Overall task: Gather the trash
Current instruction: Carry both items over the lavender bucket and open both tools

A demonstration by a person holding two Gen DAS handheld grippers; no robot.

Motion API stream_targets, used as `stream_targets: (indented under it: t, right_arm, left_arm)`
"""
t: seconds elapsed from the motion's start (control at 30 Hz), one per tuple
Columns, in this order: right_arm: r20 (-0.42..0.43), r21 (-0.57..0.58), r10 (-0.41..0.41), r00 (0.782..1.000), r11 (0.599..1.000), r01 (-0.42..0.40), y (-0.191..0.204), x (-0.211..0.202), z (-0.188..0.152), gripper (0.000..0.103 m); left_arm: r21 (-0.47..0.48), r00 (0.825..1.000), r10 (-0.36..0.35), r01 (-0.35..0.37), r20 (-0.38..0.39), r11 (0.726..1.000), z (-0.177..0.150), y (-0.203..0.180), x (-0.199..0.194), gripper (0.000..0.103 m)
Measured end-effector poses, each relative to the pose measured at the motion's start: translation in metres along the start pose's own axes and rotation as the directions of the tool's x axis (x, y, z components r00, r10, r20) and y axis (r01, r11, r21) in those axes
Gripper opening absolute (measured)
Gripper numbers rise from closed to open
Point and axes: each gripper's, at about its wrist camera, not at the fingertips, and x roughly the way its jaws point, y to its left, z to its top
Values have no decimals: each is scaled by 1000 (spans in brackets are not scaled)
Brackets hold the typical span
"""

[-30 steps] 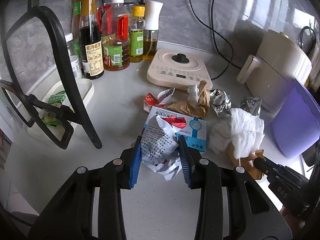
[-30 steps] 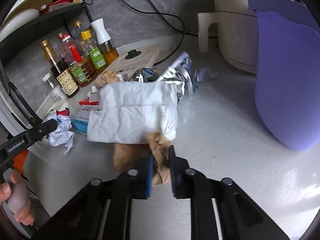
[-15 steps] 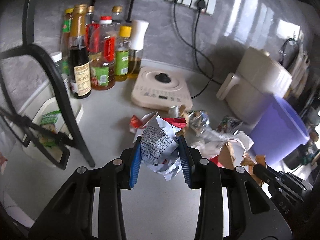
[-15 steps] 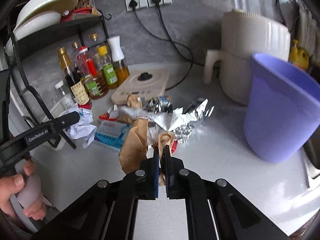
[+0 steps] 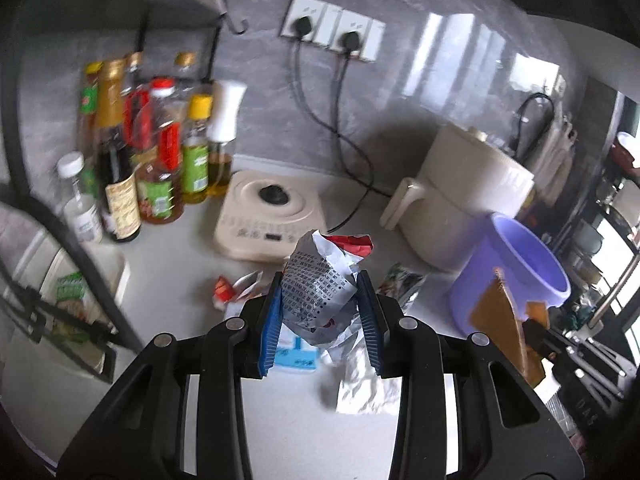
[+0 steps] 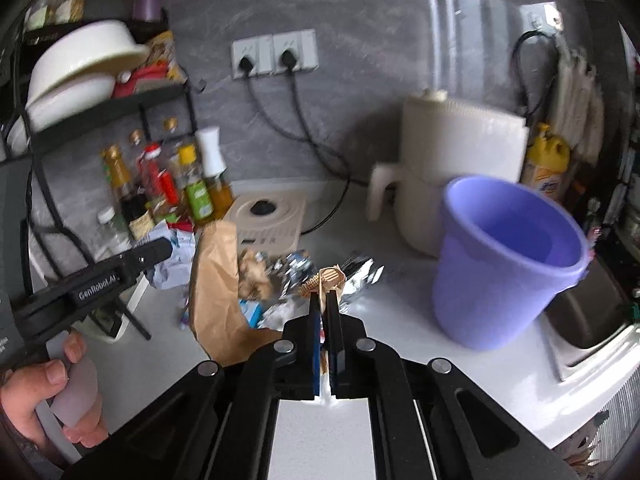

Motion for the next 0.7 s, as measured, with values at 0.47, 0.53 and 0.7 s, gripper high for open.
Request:
stream_targets:
  t: [0.47, 0.53, 0.7]
  right_arm:
    - [124, 85, 2, 992, 996, -13, -117, -15, 51, 4]
    - [137, 70, 12, 991, 997, -21, -134, -13, 59, 4]
    - [141, 81, 29, 990, 996, -41, -172, 1, 67, 4]
  left_arm:
    - [6, 997, -12, 12, 79, 1000, 33, -111, 26, 36]
    - [25, 994, -2, 0, 105, 1000, 36, -130, 31, 36]
    - [13, 993, 3, -5, 118, 1000, 35, -164, 48, 36]
